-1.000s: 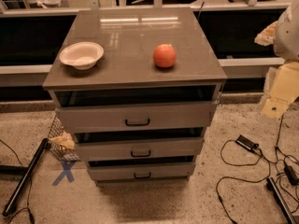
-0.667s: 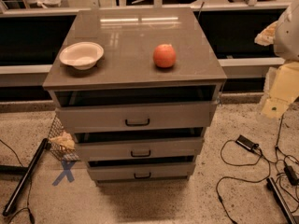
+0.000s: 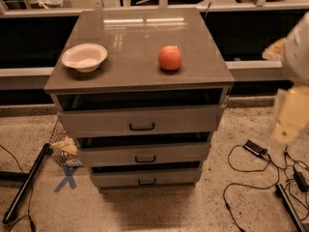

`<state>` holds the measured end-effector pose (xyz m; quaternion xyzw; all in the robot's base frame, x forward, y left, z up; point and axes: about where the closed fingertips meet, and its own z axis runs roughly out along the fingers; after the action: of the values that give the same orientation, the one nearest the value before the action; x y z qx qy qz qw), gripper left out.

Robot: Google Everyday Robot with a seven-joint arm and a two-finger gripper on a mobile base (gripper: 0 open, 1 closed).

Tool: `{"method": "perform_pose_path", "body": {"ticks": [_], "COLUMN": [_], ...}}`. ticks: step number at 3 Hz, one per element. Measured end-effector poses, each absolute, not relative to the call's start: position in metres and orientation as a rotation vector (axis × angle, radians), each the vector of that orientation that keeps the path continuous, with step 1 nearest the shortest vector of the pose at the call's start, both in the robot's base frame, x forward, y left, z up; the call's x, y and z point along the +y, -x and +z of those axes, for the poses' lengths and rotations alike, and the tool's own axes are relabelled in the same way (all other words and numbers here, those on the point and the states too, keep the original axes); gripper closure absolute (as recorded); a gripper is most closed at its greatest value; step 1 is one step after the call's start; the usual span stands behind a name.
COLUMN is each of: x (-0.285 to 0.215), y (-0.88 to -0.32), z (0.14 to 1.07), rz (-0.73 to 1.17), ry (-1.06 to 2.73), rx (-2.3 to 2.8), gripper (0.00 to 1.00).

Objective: Open bottom drawer

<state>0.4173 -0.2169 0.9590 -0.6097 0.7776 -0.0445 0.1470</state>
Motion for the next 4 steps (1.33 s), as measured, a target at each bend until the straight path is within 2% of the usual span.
{"method": "perform_pose_path", "body": {"ticks": [2,3,4], "x": [-0.263,-0.263,-0.238], "y": [-0.384,-0.385,-0.385], "z": [0.833,0.824,0.797], "rz": [-0.115,-0.118,-0.01], "ry": [1.669,1.663,1.796], "rx": [2.303,2.303,2.244], "gripper": [0.0,0.0,0.0]}}
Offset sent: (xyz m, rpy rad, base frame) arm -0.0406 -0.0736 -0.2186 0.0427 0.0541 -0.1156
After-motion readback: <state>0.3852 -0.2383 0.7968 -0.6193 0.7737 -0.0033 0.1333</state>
